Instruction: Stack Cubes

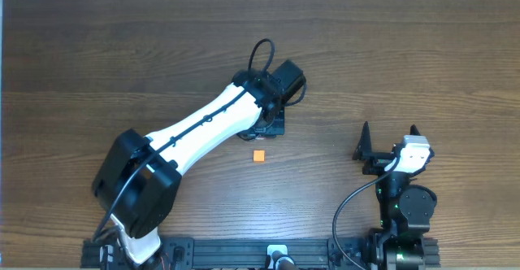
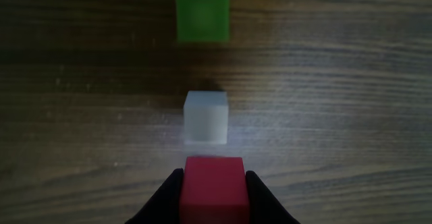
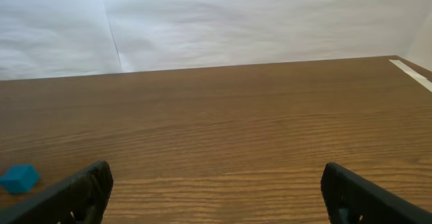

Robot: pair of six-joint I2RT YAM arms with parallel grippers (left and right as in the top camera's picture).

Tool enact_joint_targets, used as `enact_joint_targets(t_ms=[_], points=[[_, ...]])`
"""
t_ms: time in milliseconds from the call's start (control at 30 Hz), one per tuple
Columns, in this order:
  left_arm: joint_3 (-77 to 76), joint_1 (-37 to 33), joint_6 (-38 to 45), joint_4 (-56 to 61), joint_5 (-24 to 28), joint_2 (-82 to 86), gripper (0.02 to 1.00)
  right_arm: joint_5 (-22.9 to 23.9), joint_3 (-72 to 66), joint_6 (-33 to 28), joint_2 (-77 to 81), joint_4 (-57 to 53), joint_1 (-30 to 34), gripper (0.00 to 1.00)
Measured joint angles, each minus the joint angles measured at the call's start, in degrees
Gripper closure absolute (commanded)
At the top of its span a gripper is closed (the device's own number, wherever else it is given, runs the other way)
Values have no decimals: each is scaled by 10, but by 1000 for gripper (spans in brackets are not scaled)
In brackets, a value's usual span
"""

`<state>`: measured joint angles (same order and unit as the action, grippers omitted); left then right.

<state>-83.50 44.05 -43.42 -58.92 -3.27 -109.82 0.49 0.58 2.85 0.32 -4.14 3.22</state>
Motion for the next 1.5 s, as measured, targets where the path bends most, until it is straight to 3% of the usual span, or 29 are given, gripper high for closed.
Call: enact_joint_targets(t_ms=[1500], points=[[0, -15, 19, 23, -4, -35, 980, 0, 0, 0, 0, 0, 0, 7]])
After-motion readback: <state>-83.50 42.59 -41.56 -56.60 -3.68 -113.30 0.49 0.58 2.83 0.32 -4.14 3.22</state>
